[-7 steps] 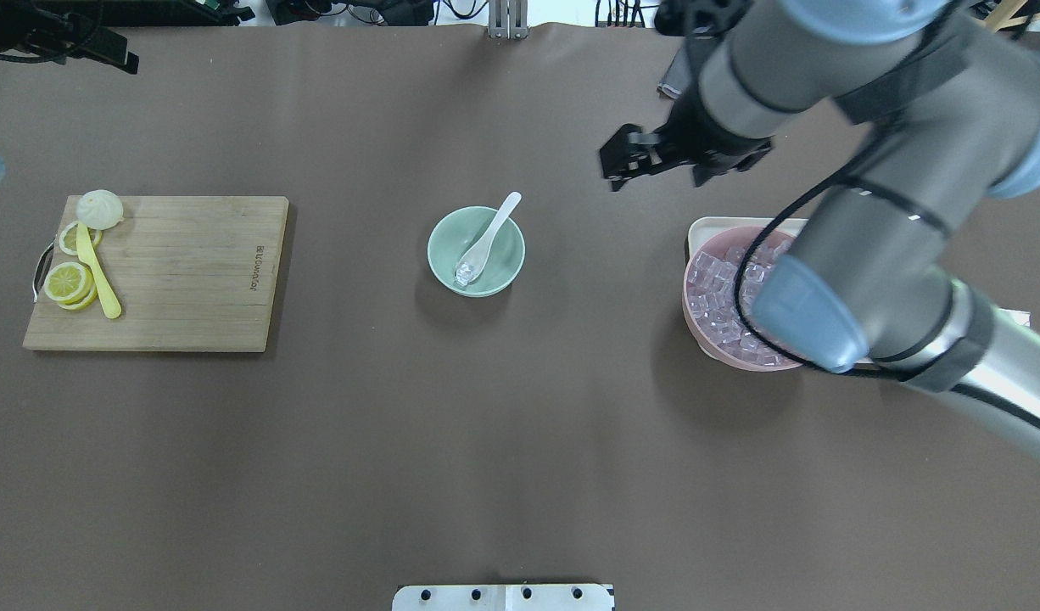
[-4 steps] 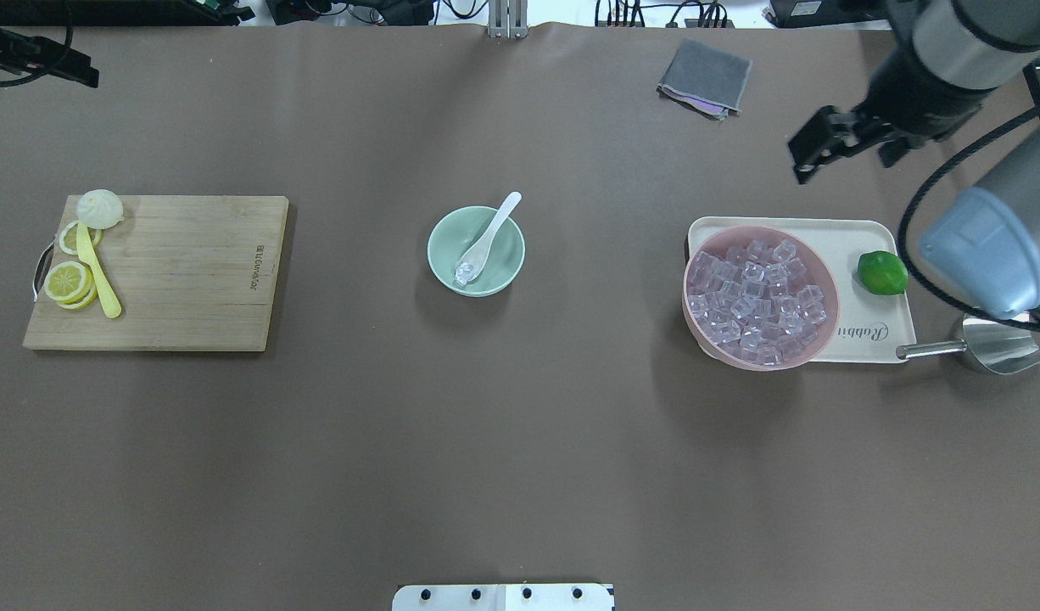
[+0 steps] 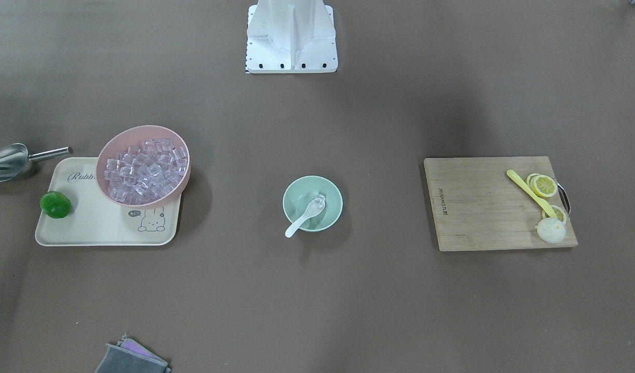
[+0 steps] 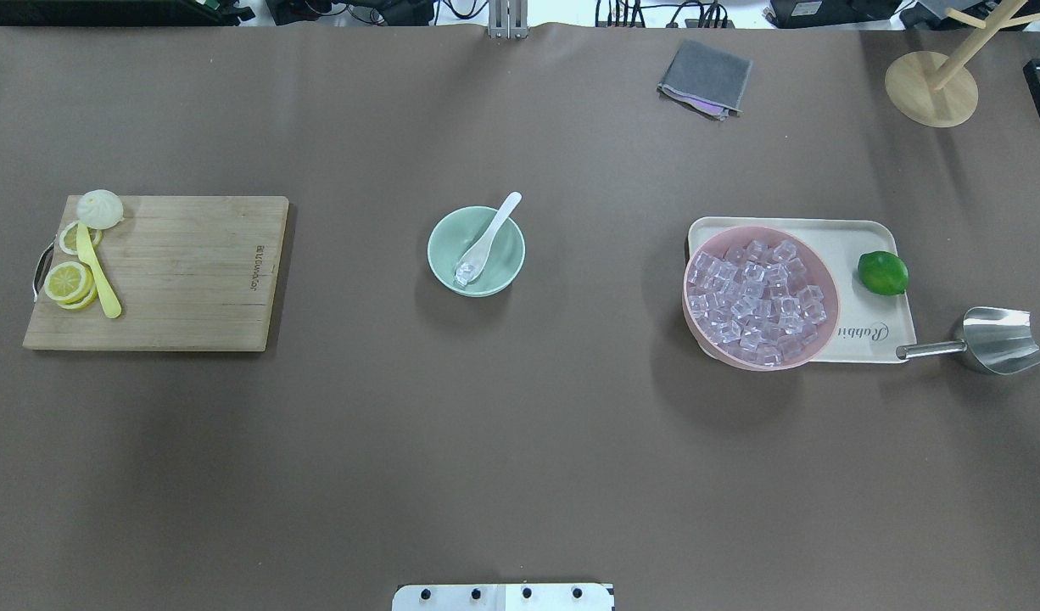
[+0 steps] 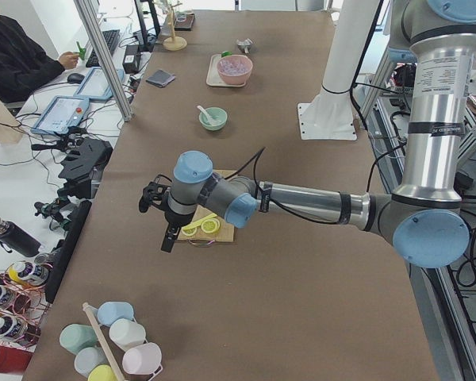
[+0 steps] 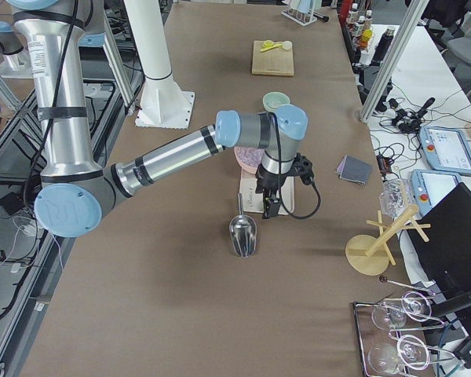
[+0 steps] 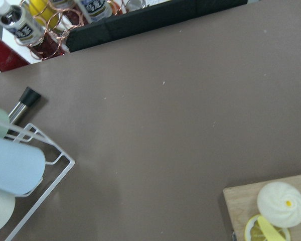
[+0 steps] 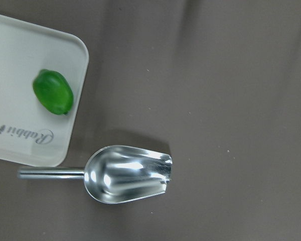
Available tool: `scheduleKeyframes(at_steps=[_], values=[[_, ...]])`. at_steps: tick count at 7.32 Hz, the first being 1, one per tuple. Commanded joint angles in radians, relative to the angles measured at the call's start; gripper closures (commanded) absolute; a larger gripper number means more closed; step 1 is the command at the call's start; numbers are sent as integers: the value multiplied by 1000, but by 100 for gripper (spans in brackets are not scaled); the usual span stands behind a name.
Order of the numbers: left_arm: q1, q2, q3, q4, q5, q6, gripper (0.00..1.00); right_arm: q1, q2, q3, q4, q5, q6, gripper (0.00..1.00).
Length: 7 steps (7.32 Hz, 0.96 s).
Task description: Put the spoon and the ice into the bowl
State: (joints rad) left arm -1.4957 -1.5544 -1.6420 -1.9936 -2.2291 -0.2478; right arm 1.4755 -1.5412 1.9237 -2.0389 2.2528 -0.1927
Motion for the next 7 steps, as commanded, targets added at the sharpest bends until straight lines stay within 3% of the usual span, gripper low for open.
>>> scheduleKeyframes(at_steps=[1,4,6,7], values=[[-57,120,-1,-13,-67,16,2,31,-121,1,114,-8,1,0],[-67,162,-13,7,-66,64,2,29,-120,-98,164,-48,2,0],[-67,104,-105,219,-64,64,2,29,-126,-168,260,-48,-7,0],[-66,97,-102,234,-66,64,2,29,-126,-204,299,-47,-1,0]])
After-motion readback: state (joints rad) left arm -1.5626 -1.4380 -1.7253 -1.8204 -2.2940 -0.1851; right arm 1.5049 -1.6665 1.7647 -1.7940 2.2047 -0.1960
